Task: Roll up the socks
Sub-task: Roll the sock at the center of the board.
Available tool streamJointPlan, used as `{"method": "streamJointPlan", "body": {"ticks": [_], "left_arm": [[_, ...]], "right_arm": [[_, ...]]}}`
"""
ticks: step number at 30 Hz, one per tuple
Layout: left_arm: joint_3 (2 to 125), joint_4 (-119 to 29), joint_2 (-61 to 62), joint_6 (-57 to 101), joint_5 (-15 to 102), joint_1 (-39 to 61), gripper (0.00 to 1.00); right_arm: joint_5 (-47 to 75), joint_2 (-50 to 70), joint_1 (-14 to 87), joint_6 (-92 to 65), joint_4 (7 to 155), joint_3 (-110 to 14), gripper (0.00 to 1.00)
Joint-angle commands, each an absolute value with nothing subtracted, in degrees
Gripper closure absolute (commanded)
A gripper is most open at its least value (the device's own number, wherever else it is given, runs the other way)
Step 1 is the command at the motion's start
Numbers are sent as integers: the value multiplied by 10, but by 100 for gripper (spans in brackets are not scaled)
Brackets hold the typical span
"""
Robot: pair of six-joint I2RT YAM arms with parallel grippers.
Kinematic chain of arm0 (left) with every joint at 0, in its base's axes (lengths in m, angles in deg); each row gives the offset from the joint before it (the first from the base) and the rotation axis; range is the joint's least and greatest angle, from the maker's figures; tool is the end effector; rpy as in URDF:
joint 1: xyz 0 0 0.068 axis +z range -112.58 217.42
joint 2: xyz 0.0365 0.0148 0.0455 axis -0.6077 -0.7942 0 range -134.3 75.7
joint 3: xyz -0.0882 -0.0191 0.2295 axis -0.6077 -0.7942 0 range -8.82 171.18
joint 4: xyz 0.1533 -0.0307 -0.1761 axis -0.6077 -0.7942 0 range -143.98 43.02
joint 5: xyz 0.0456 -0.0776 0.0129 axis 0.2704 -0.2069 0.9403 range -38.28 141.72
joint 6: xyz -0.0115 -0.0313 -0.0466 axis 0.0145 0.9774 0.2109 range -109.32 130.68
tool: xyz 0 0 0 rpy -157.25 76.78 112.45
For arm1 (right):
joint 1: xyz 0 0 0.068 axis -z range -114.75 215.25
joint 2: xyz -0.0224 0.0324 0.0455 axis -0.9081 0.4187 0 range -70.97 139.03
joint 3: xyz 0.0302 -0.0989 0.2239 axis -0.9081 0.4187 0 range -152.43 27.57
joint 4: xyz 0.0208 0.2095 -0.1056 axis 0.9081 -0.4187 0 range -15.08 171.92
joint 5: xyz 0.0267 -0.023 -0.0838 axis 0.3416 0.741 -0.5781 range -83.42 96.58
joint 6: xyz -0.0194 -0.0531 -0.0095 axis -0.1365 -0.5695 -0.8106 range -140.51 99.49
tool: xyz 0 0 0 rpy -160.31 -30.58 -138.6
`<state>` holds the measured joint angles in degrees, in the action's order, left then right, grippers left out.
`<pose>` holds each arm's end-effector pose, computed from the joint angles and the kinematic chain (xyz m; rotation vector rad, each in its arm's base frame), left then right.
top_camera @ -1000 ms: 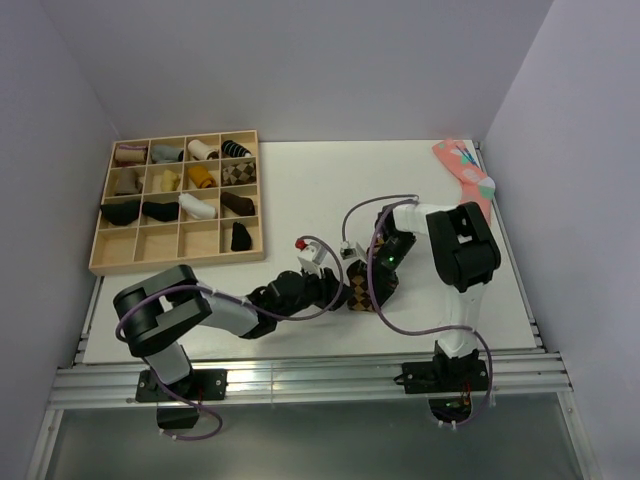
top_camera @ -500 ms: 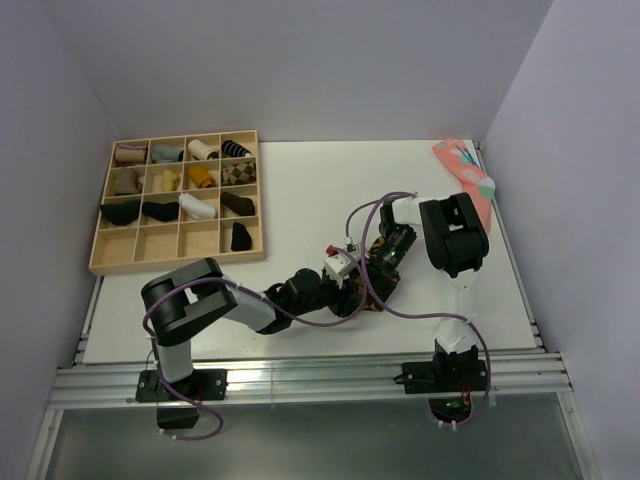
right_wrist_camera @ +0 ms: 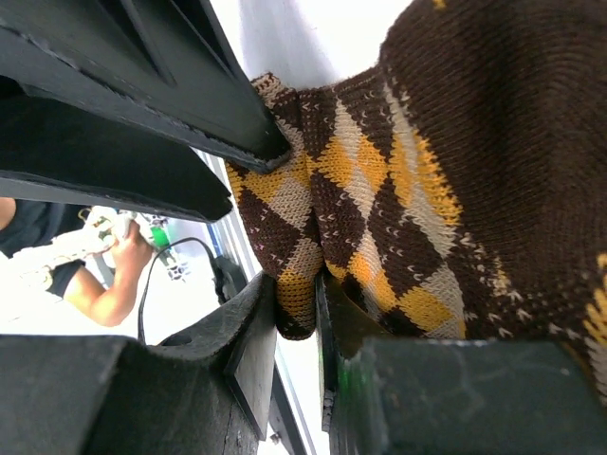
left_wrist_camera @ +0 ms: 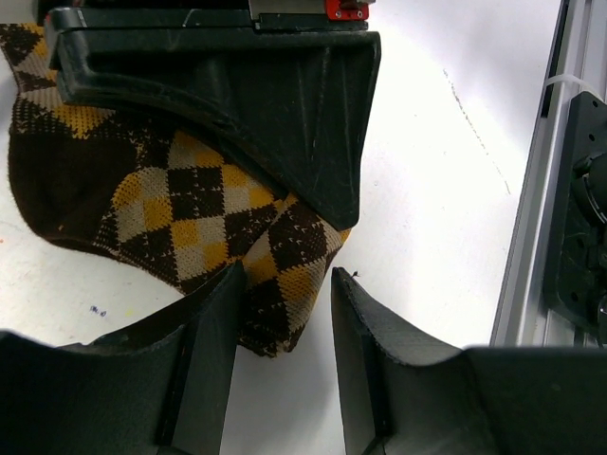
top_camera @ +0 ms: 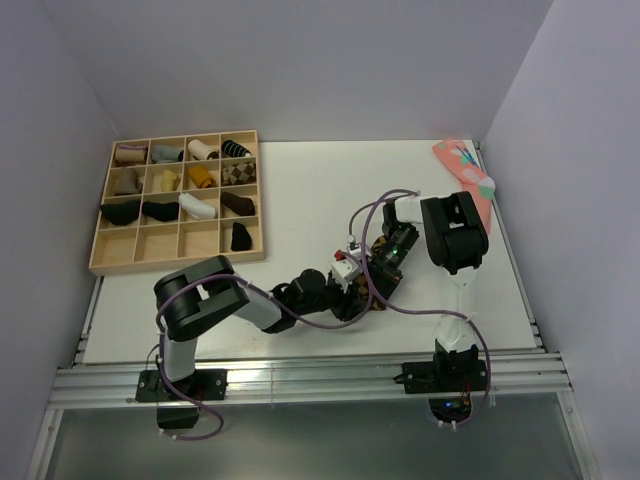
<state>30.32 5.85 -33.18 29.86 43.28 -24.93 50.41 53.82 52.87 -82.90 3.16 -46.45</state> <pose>0.1513 -0.3016 0.1215 0.8445 1.8345 -1.0887 0.2609 0.0861 0.0981 1.2446 -2.2309 -1.3060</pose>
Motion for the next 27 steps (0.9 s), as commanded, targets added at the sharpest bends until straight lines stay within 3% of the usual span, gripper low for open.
{"method": "streamJointPlan", "body": {"ticks": [1, 10, 13, 18, 22, 27], "left_arm": [[319, 72, -352, 302, 399, -253, 53], [339, 68, -384, 314, 399, -253, 56], [347, 61, -394, 322, 395, -253, 63], [368, 38, -414, 335, 358, -252, 83], [388, -19, -422, 352, 330, -245, 96], [415, -77, -424, 386, 314, -242, 100]], "right_arm": [[489, 550, 536, -833, 33, -485, 93], [489, 554, 538, -837, 27, -482, 93], [490, 552, 538, -840, 27, -479, 92], [486, 541, 540, -831, 44, -471, 91], [480, 496, 541, -802, 96, -445, 80], [475, 439, 545, -770, 134, -428, 62]]}}
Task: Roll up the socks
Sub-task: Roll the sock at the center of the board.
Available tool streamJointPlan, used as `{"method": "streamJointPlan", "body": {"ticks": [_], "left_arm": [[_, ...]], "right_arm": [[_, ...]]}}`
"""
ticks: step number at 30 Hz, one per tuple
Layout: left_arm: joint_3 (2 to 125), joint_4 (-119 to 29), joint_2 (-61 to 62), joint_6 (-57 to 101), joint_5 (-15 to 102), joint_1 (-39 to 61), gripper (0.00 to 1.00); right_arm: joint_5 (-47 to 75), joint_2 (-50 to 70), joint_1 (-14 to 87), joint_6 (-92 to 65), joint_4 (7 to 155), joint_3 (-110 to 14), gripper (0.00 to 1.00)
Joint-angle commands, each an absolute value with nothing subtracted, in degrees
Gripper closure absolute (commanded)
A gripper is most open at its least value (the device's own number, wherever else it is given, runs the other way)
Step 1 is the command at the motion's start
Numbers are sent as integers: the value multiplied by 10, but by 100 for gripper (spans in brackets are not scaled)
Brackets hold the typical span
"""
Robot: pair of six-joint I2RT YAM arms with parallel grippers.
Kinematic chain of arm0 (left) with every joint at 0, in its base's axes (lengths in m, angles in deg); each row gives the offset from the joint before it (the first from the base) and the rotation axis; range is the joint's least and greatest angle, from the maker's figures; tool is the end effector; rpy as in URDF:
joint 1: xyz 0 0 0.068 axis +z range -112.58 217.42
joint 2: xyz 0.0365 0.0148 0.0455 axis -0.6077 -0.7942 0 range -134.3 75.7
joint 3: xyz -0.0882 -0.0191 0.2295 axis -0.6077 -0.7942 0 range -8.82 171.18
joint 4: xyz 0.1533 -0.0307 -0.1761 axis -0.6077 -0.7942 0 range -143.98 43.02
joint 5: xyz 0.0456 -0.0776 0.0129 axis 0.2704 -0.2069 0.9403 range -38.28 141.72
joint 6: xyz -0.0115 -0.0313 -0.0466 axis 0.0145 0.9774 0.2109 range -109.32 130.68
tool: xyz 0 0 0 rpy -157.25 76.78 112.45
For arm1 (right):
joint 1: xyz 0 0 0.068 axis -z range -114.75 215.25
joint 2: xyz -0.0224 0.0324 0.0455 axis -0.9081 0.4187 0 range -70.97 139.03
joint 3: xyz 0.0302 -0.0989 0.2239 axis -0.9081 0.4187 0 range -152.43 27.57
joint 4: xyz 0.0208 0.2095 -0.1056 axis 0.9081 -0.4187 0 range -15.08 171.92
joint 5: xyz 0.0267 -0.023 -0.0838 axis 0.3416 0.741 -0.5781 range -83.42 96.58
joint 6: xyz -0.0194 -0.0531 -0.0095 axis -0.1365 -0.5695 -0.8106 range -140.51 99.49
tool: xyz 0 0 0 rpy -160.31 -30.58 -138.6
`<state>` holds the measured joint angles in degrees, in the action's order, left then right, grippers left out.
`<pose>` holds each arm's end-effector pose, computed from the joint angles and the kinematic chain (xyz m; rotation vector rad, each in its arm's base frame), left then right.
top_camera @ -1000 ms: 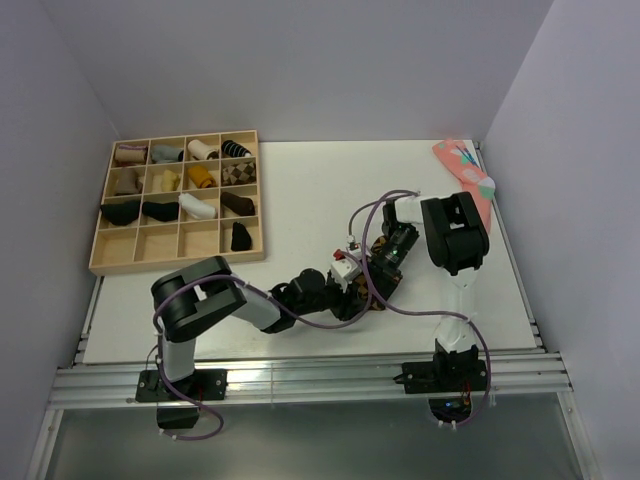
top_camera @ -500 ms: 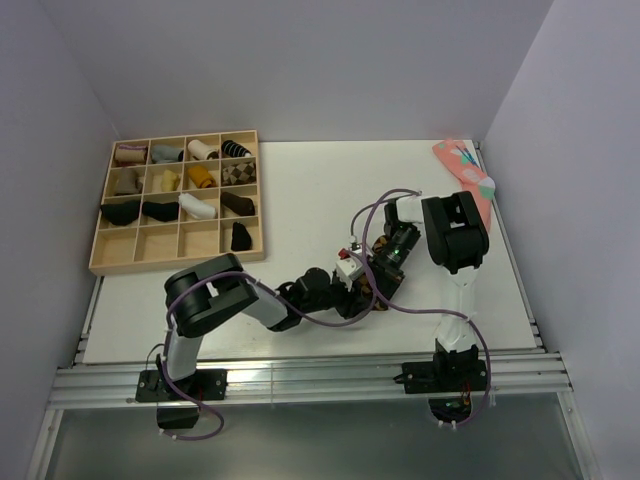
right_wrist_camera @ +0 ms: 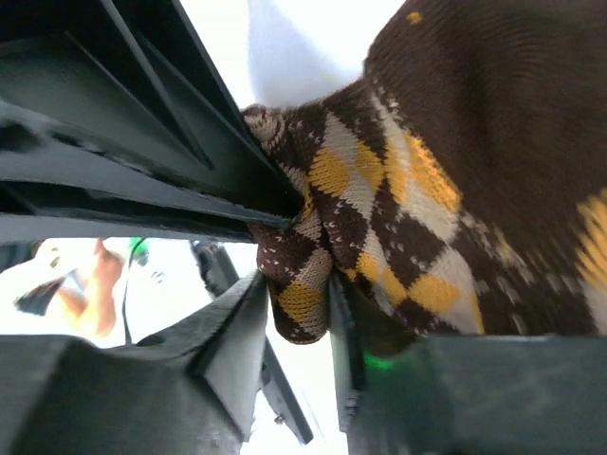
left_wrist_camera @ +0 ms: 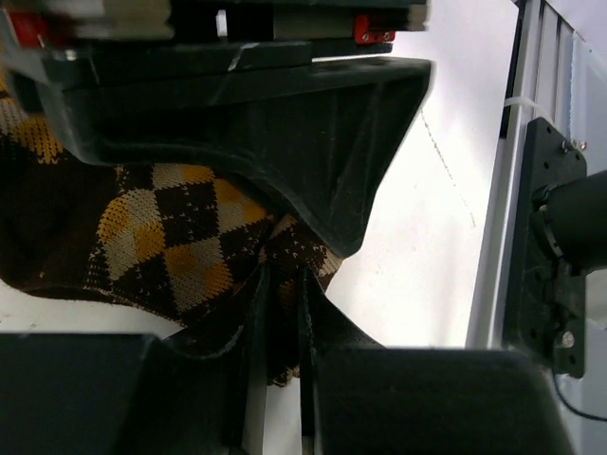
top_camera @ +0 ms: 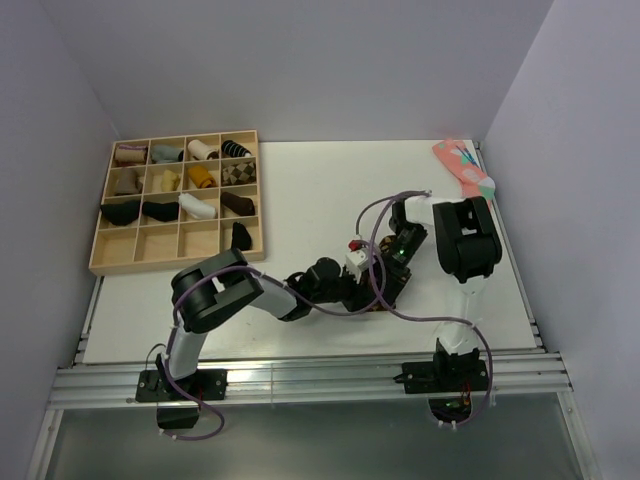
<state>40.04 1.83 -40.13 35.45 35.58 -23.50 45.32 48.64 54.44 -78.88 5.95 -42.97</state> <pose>0.1704 -0.3295 0.1152 0.8479 1.9096 -1.2400 0.2546 0.0745 0.1081 1.2434 -2.3135 -1.1722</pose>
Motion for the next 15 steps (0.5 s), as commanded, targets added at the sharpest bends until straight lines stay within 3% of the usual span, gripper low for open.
{"method": "streamJointPlan", "body": {"ticks": [1, 7, 15], "left_arm": [[420, -90, -423, 394, 322, -240, 100], [453, -224, -405, 442, 362, -238, 100], [497, -355, -397, 547, 377, -220, 100]], "right_arm": [[477, 420, 551, -760, 148, -425, 60], [481, 343, 592, -695, 232, -402, 52], [516, 286, 656, -671, 271, -381, 53]]}}
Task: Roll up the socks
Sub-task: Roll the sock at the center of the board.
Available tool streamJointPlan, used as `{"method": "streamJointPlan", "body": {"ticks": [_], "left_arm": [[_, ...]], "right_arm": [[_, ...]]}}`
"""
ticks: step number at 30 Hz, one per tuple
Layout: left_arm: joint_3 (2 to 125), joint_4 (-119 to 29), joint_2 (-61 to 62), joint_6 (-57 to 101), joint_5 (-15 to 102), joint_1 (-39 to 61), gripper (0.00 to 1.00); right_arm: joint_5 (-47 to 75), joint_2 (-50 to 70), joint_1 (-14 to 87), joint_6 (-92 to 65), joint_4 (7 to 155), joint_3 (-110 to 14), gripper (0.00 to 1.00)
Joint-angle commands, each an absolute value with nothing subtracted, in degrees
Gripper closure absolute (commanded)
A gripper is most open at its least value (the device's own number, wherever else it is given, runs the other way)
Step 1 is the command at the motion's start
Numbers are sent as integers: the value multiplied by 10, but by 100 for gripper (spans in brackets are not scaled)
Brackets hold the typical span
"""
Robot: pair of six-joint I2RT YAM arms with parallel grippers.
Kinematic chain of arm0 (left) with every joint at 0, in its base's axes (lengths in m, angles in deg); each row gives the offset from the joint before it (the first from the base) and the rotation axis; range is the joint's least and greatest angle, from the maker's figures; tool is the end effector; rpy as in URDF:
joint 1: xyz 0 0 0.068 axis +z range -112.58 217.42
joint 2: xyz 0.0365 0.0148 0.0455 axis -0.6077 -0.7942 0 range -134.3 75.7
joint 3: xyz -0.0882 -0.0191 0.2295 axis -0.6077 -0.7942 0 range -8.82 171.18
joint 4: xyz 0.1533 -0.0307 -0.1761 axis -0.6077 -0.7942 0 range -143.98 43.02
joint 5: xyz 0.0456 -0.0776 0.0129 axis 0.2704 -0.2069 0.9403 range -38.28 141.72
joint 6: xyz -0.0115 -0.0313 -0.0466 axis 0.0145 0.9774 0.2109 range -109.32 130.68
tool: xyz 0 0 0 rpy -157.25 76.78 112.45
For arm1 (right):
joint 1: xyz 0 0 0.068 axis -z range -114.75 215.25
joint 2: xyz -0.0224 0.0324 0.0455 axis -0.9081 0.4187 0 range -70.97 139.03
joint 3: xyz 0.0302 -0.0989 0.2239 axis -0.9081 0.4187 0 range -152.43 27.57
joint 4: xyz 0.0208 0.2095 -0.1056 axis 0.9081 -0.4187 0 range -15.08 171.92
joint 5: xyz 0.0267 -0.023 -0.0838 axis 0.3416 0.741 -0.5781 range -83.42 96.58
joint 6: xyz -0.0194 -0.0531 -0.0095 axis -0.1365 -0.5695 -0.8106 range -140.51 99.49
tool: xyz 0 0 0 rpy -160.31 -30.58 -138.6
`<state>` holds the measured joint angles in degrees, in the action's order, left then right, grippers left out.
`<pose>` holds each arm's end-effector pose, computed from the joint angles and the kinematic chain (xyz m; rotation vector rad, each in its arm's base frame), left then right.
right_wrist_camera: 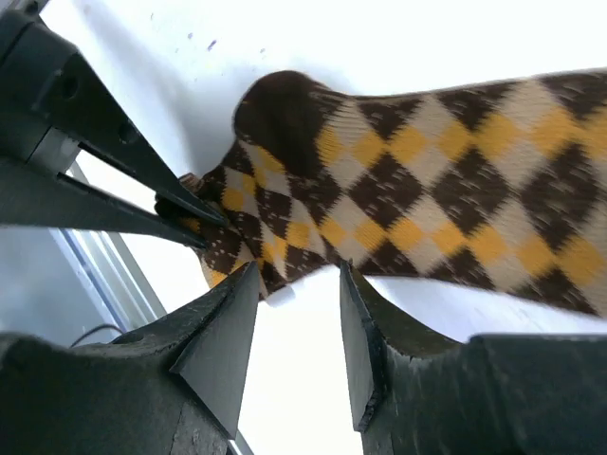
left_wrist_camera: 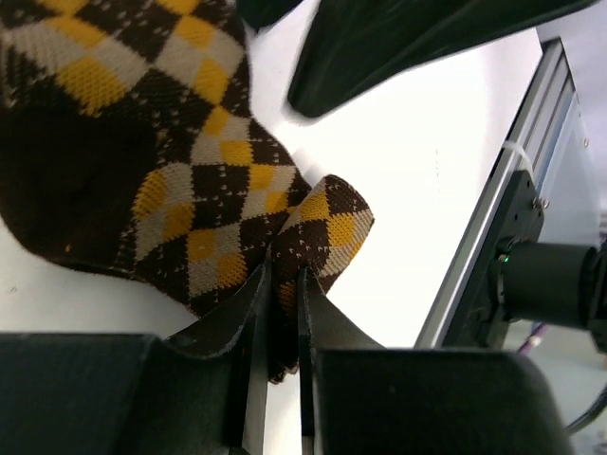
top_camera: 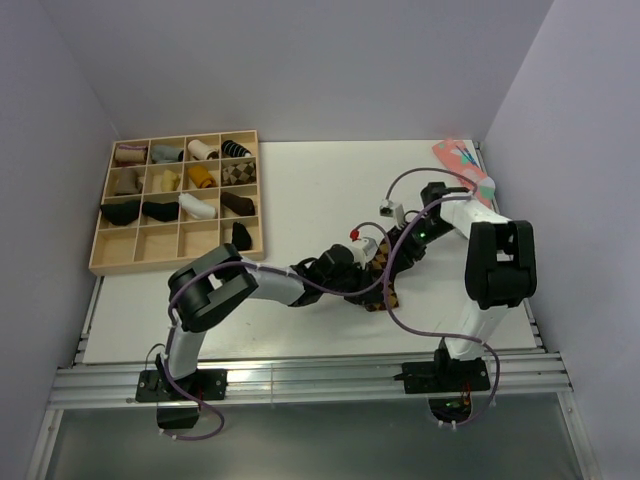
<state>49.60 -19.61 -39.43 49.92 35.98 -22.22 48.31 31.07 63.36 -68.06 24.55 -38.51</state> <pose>0.1869 -0.3408 0.1240 0.6022 2.2750 -1.2535 0.2734 0.0361 0.1621 -1.1182 2.5017 0.9936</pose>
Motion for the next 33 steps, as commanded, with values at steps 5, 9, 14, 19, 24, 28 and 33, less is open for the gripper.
{"method": "streamJointPlan", "body": {"ticks": [5, 9, 14, 19, 24, 28, 33], "left_arm": [[516, -409, -399, 594, 377, -216, 100], [534, -498, -383, 595, 424, -215, 100], [550, -575, -353, 582, 444, -214, 100], [553, -615, -340, 592, 460, -216, 100], [550, -611, -352, 613, 390, -215, 100], [571, -611, -381, 620, 335, -209, 100], [565, -583, -405, 642, 274, -190, 100]], "right_arm": [[540, 293, 712, -705, 244, -386, 57], [521, 283, 730, -710, 271, -366, 57], [505, 274, 724, -711, 287, -345, 56], [496, 277, 711, -718, 272, -350, 58], [496, 224, 688, -765, 284, -315, 59], [497, 176, 675, -796, 314, -272, 60], [517, 144, 663, -879, 291, -245, 59]]}}
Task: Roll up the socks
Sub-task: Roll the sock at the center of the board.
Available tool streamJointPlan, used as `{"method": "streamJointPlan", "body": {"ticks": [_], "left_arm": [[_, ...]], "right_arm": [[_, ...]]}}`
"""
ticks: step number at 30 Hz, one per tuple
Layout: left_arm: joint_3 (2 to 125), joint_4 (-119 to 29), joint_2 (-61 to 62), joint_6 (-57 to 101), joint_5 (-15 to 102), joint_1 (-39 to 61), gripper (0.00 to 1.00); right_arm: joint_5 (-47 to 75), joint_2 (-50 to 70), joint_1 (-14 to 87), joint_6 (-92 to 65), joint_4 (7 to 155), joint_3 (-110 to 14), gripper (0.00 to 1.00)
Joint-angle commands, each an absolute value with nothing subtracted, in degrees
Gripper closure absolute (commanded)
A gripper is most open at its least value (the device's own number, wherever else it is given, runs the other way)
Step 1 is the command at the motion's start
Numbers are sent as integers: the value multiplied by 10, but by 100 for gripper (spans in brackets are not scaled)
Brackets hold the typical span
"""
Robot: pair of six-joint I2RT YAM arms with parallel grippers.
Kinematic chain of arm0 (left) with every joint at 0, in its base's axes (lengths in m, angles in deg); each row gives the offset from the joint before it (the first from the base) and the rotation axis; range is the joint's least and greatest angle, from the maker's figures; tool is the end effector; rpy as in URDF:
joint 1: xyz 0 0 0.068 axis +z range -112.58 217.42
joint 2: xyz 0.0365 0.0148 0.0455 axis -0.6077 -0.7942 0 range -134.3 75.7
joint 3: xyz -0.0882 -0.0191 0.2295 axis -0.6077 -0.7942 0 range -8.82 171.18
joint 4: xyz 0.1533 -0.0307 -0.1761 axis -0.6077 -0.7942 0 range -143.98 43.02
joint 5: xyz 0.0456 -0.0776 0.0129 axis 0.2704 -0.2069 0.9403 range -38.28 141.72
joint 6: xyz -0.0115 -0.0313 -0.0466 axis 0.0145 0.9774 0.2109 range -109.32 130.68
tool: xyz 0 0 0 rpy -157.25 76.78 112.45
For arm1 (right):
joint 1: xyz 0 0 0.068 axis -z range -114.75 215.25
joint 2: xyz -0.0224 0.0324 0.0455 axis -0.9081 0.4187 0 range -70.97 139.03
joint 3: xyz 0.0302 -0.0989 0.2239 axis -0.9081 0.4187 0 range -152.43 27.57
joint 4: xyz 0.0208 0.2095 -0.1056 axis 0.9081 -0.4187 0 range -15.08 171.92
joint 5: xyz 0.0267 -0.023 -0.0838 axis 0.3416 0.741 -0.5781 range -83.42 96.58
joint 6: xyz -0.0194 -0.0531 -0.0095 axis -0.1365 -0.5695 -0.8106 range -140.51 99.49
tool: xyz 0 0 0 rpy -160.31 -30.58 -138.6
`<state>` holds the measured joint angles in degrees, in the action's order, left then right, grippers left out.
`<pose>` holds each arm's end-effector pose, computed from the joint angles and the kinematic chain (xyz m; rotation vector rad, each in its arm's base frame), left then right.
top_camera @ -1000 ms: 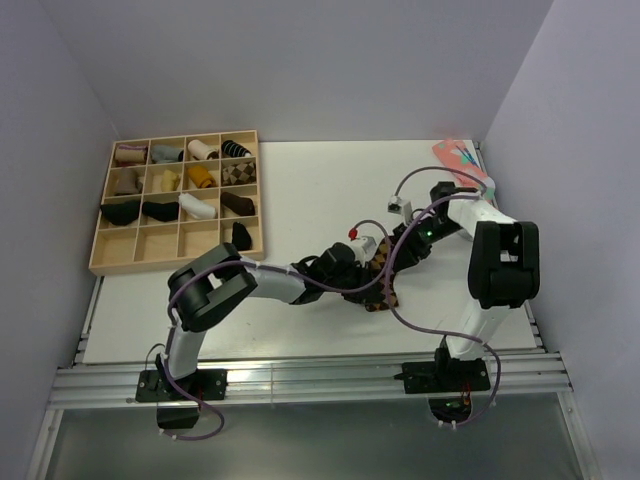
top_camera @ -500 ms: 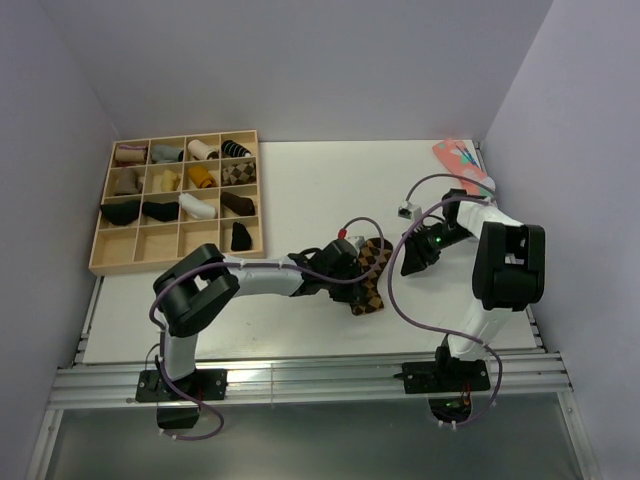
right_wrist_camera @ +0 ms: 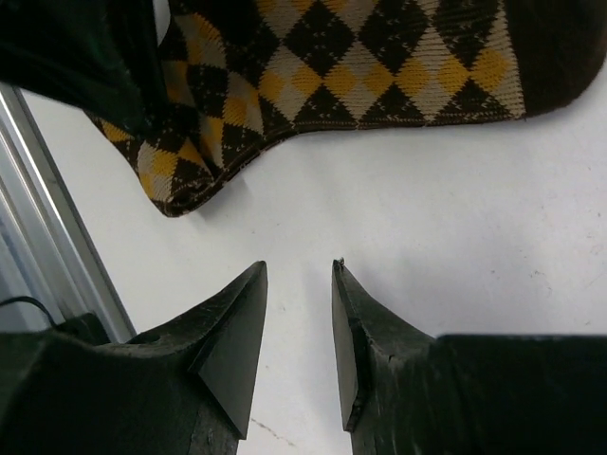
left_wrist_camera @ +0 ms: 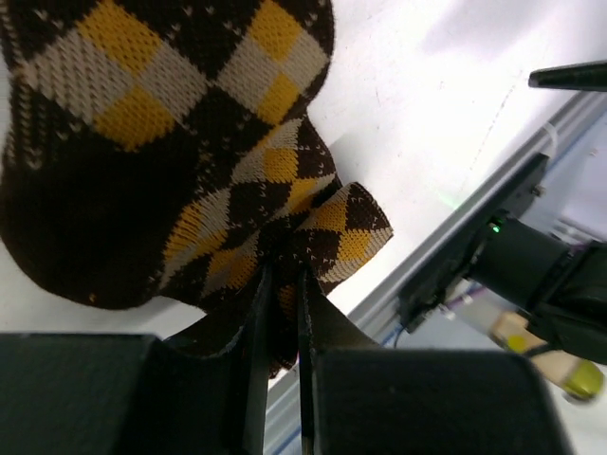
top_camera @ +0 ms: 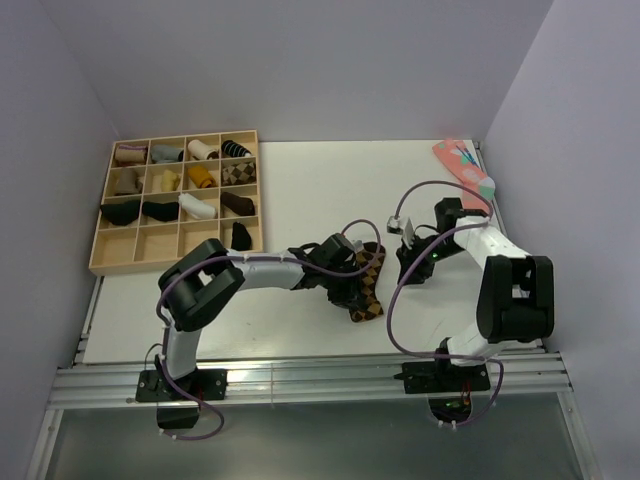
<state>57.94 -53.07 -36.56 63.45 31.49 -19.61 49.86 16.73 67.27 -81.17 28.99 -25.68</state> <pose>0.1920 -0.3217 0.1321 0.2810 2.8219 -1.0970 0.2292 0.0198 0.1734 -1.2857 2.2414 0.8449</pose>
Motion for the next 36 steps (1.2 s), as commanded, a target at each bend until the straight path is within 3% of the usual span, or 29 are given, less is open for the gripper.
{"method": "streamJointPlan", "body": {"ticks": [1, 9, 21, 36], "left_arm": [[561, -579, -411, 644, 269, -187, 100], [560, -567, -436, 646, 232, -163, 100], [553, -560, -454, 639, 210, -146, 100], [554, -550, -460, 638, 196, -136, 100]], "right_arm": [[515, 138, 659, -888, 287, -241, 59], [489, 65, 577, -948, 293, -185, 56], [461, 44, 464, -938, 317, -157, 48], [424, 68, 388, -901, 358, -139, 50]]}}
